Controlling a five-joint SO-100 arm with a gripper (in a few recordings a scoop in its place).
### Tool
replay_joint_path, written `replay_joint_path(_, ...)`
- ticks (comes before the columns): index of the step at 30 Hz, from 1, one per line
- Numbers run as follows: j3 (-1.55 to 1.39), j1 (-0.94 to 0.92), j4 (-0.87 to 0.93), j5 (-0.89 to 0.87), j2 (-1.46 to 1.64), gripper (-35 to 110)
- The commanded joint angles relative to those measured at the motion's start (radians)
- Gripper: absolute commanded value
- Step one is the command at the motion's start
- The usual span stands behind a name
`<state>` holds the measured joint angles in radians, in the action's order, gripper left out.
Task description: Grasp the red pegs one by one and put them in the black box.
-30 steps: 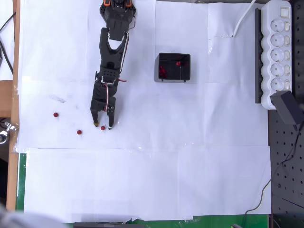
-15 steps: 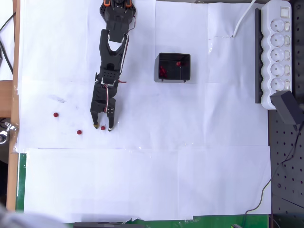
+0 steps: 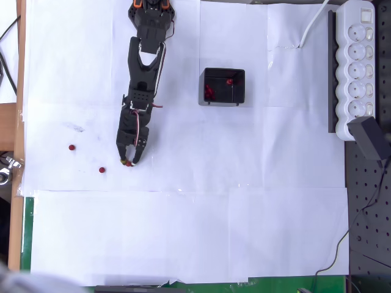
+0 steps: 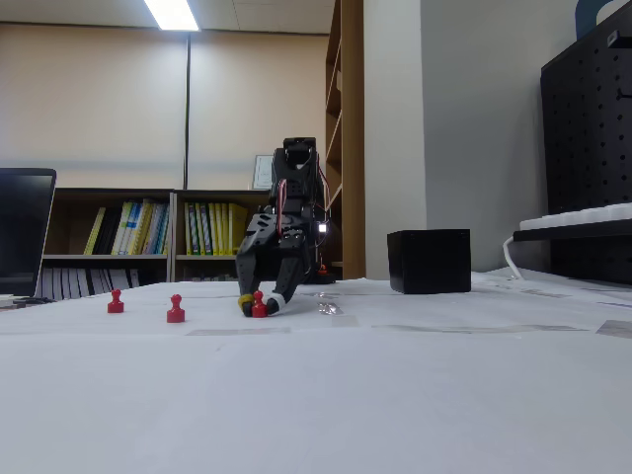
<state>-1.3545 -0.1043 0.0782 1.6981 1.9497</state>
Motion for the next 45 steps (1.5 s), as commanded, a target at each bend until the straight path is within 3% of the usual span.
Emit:
replay_joint_path(1, -0.117, 0.043, 0.572, 0.061, -0.27, 0)
replay_joint_path(7, -0.551, 0.249, 1.396, 0.256, -0.476, 0)
replay_joint_path(11, -0.917, 0.474, 1.724, 0.422, -0.502, 0)
replay_joint_path(17, -0.776, 0.758, 1.697, 0.558, -0.563, 0)
replay_joint_path(27, -0.344, 0.931, 1.282, 0.732, -0.528, 0)
replay_joint_path(33, -0.233, 0.971, 1.172, 0.724, -0.457, 0)
replay_joint_path(45, -0.268, 0.908, 1.178, 0.718, -0.462, 7)
